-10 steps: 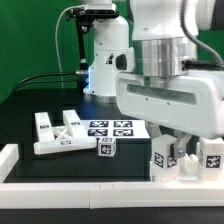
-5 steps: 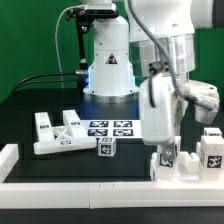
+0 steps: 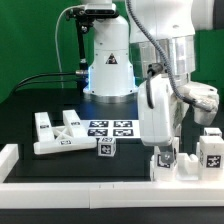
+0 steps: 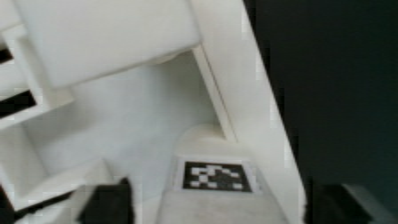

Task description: Assemble chair

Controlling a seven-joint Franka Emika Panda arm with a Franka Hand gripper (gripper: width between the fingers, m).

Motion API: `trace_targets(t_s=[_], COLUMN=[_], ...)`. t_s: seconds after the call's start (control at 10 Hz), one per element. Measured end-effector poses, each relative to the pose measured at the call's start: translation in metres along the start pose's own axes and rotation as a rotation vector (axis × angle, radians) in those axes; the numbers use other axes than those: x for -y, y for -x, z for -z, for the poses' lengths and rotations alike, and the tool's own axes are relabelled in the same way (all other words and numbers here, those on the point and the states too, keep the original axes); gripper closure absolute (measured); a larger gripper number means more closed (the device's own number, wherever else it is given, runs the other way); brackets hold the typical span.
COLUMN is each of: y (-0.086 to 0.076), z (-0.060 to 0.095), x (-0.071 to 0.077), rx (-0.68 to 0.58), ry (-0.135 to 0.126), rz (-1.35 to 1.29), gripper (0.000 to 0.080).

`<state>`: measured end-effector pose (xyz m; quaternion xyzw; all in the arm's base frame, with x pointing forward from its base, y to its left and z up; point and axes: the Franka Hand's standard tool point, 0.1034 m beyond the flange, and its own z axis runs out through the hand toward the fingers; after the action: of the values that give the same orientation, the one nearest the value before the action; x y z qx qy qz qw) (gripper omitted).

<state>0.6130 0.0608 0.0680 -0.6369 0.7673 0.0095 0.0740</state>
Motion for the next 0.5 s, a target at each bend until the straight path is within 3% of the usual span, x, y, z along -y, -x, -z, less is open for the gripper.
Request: trace_targets(t_s=[0.1, 0.2, 0.5], y=[-0.0012, -0.0004, -0.0017], z=[0.0016, 0.0017, 0.0014], x=[0.001, -0.0002, 0.0003], rx=[-0.001, 0.0, -0.001], ry=[0.01, 0.03, 0.028], rz=[0.257, 0.485, 0.697], gripper=[0.0183, 0.0158, 0.015])
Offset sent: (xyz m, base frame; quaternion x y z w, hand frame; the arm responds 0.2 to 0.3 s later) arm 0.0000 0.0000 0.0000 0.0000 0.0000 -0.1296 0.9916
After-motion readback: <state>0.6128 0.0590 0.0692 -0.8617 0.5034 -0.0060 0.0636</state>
